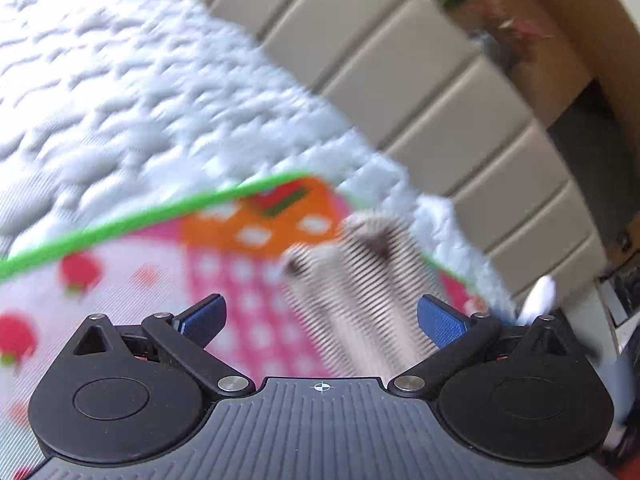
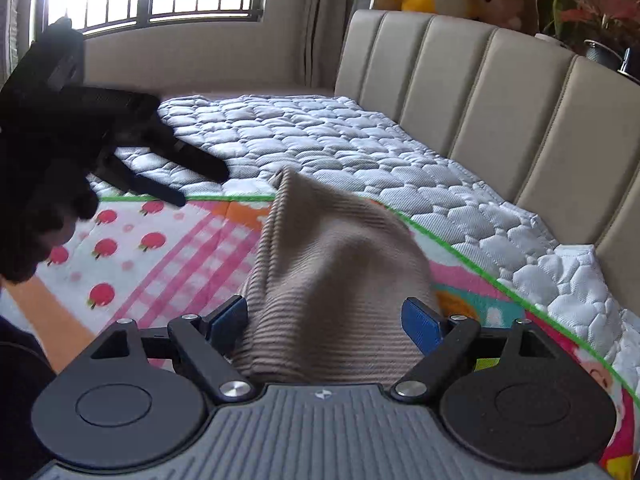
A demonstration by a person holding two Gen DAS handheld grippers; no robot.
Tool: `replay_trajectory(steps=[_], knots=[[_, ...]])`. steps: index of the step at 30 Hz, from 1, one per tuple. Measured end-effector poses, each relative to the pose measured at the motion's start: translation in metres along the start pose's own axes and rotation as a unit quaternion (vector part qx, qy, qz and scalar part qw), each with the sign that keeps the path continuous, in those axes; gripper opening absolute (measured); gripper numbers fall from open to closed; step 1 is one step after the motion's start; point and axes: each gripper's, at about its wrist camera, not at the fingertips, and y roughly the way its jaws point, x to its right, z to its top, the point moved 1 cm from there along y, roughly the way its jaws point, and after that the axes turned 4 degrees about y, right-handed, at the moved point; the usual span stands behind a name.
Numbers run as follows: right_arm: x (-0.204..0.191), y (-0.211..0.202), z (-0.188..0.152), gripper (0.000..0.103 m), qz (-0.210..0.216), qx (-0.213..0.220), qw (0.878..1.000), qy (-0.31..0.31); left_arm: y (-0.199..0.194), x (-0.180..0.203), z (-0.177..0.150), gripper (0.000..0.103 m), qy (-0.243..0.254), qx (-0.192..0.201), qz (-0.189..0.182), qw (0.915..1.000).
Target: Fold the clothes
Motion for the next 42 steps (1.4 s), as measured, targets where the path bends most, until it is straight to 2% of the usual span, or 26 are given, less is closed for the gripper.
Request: replay_trajectory(steps=[2,4,8,10,11,14,17,19,21,24,27,29,30,31,33,34,36,37,39,40,42], knots=[[-0.007,0.005,-0.011,0.084,0.005,-0.006,1.0,0.001,0.01,0.02,0.015,0.103,0.031,0.013,-0.013,0.9994],[-0.011,0.009,-0.017,0.084,0.009,-0.005,1.0,0.006,0.019,0.037,0.026,0.1,0.039,0.023,-0.029,0.9985],[-0.008,0.012,-0.022,0.087,0.021,0.006,1.0,0.02,0.039,0.05,0.03,0.097,-0.028,0.036,-0.089,0.995],[-0.012,0.015,-0.026,0.089,0.024,0.003,1.0,0.014,0.049,0.051,0.026,0.097,-0.04,0.04,-0.107,0.9926],[-0.015,0.017,-0.028,0.089,0.023,0.001,1.0,0.006,0.054,0.051,0.024,0.097,-0.04,0.041,-0.105,0.9928],[-0.032,0.023,-0.033,0.092,0.014,-0.001,0.999,-0.037,0.076,0.035,0.019,0.096,-0.045,0.011,-0.065,0.9968],[-0.037,0.022,-0.029,0.098,0.026,-0.002,0.998,-0.052,0.093,0.011,0.01,0.085,-0.045,-0.023,-0.025,0.9984],[-0.031,0.018,-0.022,0.1,0.039,-0.006,0.998,-0.04,0.095,-0.003,0.006,0.079,-0.049,-0.032,-0.03,0.9978],[-0.022,0.011,-0.013,0.102,0.05,-0.005,0.999,-0.018,0.095,-0.012,0.007,0.078,-0.066,-0.033,-0.042,0.9964],[0.002,-0.009,0.006,0.103,0.052,0.027,0.998,0.038,0.094,-0.02,0.009,0.078,-0.077,-0.034,-0.053,0.995],[0.021,-0.017,0.018,0.103,0.023,0.065,0.995,0.078,0.094,-0.022,0.008,0.078,-0.073,-0.035,-0.055,0.9952],[0.023,0.003,0.017,0.103,-0.002,0.039,0.996,0.086,0.092,-0.023,0.008,0.078,-0.076,-0.037,-0.056,0.9949],[0.024,0.014,0.016,0.103,-0.014,0.025,0.996,0.09,0.091,-0.023,0.009,0.077,-0.077,-0.037,-0.056,0.9948],[0.02,0.031,0.01,0.103,-0.019,-0.013,0.996,0.083,0.089,-0.023,0.009,0.077,-0.078,-0.037,-0.054,0.9948],[0.011,0.047,-0.006,0.103,-0.023,-0.022,0.997,0.072,0.083,-0.023,0.013,0.08,-0.074,-0.033,-0.035,0.9961],[0.003,0.046,-0.01,0.103,-0.037,-0.006,0.997,0.069,0.077,-0.022,0.017,0.089,-0.065,-0.022,-0.012,0.9976],[-0.011,0.045,-0.014,0.103,-0.058,-0.005,0.997,0.057,0.062,-0.02,0.026,0.09,-0.039,0.012,0.033,0.9986],[-0.016,0.045,-0.015,0.103,-0.062,-0.005,0.997,0.05,0.053,-0.02,0.031,0.09,-0.034,0.032,0.034,0.9983],[-0.022,0.049,-0.018,0.103,-0.075,-0.007,0.997,0.034,0.035,-0.02,0.041,0.091,-0.042,0.071,0.013,0.9965],[-0.025,0.05,-0.019,0.103,-0.082,-0.007,0.996,0.026,0.028,-0.02,0.045,0.092,-0.053,0.087,-0.015,0.9947],[-0.028,0.052,-0.02,0.103,-0.09,-0.005,0.996,0.021,0.024,-0.014,0.047,0.092,-0.062,0.089,-0.085,0.9905]])
